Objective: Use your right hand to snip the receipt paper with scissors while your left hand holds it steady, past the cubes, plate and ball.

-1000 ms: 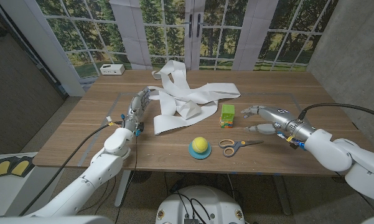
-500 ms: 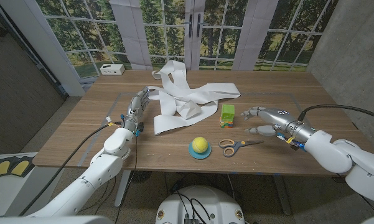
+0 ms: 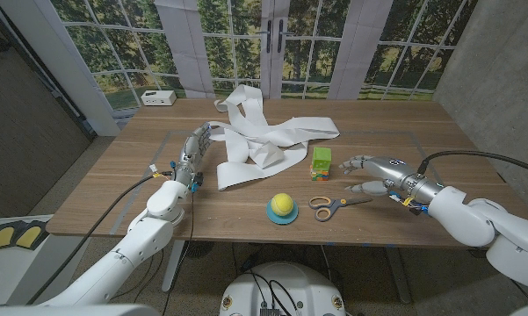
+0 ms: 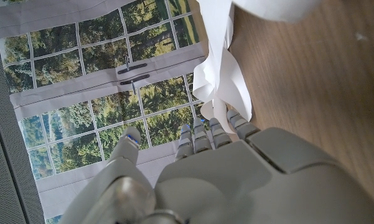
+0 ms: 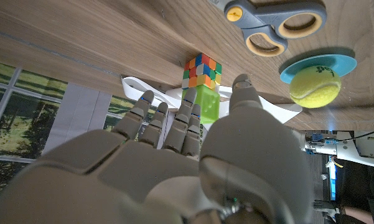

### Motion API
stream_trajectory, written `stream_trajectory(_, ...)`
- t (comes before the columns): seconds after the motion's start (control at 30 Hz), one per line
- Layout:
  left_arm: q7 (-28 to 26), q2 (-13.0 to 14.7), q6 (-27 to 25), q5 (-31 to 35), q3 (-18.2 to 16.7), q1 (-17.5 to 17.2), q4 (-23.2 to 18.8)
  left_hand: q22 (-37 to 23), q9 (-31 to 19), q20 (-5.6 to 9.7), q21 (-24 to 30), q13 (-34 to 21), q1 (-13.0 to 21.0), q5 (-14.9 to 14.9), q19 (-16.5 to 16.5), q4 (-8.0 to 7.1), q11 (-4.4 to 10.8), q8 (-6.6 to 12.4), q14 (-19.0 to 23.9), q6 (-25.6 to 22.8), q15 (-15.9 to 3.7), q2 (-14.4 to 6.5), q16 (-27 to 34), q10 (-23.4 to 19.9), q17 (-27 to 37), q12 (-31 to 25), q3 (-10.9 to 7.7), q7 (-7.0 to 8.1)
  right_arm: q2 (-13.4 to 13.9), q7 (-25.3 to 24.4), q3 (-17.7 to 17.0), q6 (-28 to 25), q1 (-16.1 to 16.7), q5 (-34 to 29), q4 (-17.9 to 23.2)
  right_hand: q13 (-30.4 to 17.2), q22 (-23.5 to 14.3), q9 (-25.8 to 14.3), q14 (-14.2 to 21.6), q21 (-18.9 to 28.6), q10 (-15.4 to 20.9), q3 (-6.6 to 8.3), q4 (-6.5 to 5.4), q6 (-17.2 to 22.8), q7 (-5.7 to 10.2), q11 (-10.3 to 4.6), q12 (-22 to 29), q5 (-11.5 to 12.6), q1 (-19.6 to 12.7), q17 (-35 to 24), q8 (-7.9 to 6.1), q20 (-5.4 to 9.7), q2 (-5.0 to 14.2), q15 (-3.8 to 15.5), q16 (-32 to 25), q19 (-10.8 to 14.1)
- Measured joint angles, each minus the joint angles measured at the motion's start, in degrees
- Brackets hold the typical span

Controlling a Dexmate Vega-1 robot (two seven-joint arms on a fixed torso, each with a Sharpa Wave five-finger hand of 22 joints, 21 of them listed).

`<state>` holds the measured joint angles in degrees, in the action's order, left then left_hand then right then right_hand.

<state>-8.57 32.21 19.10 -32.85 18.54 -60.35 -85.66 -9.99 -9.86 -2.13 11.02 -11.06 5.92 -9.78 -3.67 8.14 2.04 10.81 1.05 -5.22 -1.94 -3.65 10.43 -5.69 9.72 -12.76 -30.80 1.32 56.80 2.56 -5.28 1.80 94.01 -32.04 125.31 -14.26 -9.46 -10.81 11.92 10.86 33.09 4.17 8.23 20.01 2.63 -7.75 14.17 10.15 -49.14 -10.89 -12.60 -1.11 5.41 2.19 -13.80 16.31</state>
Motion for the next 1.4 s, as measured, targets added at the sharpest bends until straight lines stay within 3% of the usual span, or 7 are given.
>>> stream_trajectory(0.33,0.28,-0.27,0.09,0.03,0.26,0.19,0.39,0.00,-0.16,0.00,0.00,0.00,0.00,0.00,0.00,0.00,0.00,0.00,0.00,0.00,0.00,0.00,0.00,0.00,0.00,0.00,0.00,0.00,0.78,0.30,1.17,-1.52,-0.33,-1.69,0.38,0.16,0.00,0.00,0.09,0.00,0.27,0.00,0.00,0.88,0.55,0.27,-0.64,0.00,0.12,-0.19,0.00,-0.16,-0.12,0.09,0.00,0.45)
stream_trajectory(0.7,0.33,-0.30,0.11,-0.09,0.29,0.01,0.49,0.00,-0.15,0.00,0.00,0.00,0.00,0.00,0.00,0.00,0.00,0.00,0.00,0.01,0.01,0.00,0.00,0.00,0.00,0.00,0.00,0.00,2.21,1.02,2.53,-2.91,-1.06,-2.12,0.72,0.00,0.00,0.01,-0.59,0.00,0.29,0.23,-0.22,1.49,1.60,-0.78,-0.70,0.00,0.12,-0.19,0.00,-0.23,-0.12,-0.14,0.00,-0.47)
stream_trajectory(0.93,0.32,-0.30,0.12,-0.19,0.26,-0.07,0.54,0.00,-0.15,0.00,0.00,0.00,0.00,0.00,0.00,0.00,0.00,0.00,-0.01,0.01,0.01,0.00,0.00,0.00,0.00,0.00,0.00,0.00,3.04,1.44,3.25,-3.30,-1.59,-1.84,0.86,-0.27,0.00,0.01,-0.59,0.00,0.61,0.23,-0.22,1.58,1.69,-0.65,-0.70,0.00,0.12,-0.47,0.00,-0.23,-0.12,-0.14,0.00,-0.46)
stream_trajectory(1.4,0.22,-0.27,0.12,-0.27,0.20,-0.30,0.64,0.00,-0.14,0.00,0.00,0.00,0.00,0.00,0.00,0.00,0.00,0.00,-0.01,0.01,0.01,0.00,0.00,0.01,0.00,0.00,0.00,0.00,4.53,2.18,4.77,-4.57,-2.28,-1.03,1.13,-0.76,-0.07,0.01,-0.58,0.00,0.80,0.23,-0.22,1.36,1.93,-0.84,-0.69,0.00,0.13,-0.46,0.36,-1.58,-0.10,-0.14,0.00,-1.38)
